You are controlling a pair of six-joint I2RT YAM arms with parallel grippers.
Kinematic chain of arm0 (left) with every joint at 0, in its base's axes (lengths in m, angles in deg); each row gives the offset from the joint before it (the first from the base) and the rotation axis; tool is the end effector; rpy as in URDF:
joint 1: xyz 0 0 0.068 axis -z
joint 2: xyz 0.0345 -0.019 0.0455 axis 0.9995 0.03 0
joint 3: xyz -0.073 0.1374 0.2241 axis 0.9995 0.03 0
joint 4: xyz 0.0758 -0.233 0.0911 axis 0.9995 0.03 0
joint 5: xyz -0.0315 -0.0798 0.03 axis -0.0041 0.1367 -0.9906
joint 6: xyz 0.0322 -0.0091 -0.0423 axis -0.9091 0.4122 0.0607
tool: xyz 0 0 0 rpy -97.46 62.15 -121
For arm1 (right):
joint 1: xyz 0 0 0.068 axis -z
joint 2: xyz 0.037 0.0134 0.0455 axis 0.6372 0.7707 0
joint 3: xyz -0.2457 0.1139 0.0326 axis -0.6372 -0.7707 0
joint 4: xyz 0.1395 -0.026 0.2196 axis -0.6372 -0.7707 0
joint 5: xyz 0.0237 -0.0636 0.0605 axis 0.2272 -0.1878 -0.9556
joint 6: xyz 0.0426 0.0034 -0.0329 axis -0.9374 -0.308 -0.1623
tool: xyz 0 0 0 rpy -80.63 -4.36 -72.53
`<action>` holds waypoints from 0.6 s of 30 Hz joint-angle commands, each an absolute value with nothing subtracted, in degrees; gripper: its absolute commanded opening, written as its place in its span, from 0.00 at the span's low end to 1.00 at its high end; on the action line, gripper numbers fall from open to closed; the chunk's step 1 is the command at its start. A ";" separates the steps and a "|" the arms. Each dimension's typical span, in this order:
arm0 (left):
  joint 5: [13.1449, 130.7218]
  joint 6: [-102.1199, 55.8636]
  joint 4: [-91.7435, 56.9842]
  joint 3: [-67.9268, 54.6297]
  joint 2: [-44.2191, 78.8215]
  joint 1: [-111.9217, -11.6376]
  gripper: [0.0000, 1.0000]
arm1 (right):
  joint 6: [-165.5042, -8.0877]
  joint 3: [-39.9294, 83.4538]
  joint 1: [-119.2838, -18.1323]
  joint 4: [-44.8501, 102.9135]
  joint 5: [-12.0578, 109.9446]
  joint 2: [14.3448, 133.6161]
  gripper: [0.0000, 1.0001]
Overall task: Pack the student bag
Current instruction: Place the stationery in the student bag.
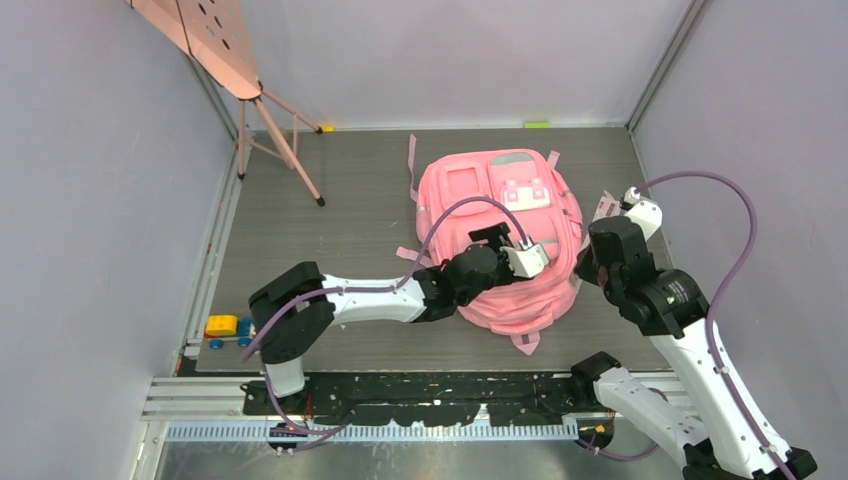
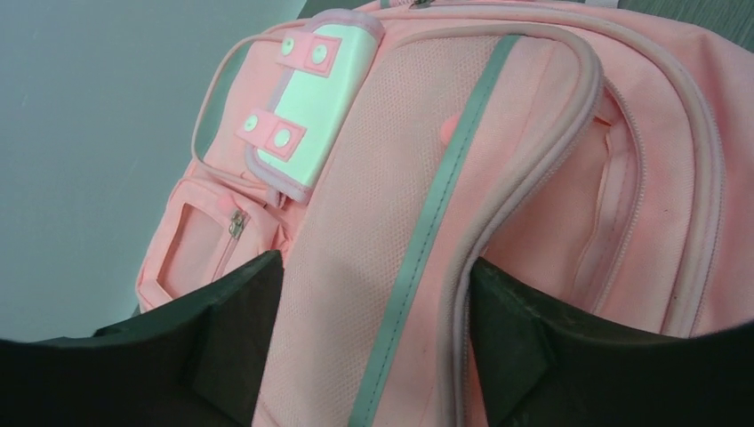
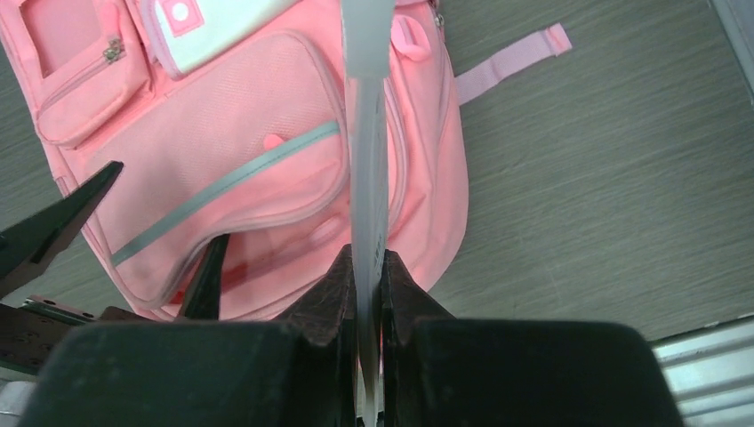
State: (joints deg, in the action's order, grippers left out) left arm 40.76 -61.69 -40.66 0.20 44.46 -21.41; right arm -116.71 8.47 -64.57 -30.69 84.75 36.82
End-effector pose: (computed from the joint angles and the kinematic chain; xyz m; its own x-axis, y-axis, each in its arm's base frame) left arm 0.1750 -0.3745 0.2487 0.2445 0.4917 -0.8358 0.6582 0.5488 0.5154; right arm 0.1175 0.0363 0.3605 -0.5174 0.3406 -0.7850 0.3188 0.9281 0.1925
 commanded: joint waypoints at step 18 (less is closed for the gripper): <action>50.84 -56.04 -43.11 -2.13 33.63 -22.40 0.00 | -145.62 -3.51 -64.38 -28.27 61.86 25.35 0.00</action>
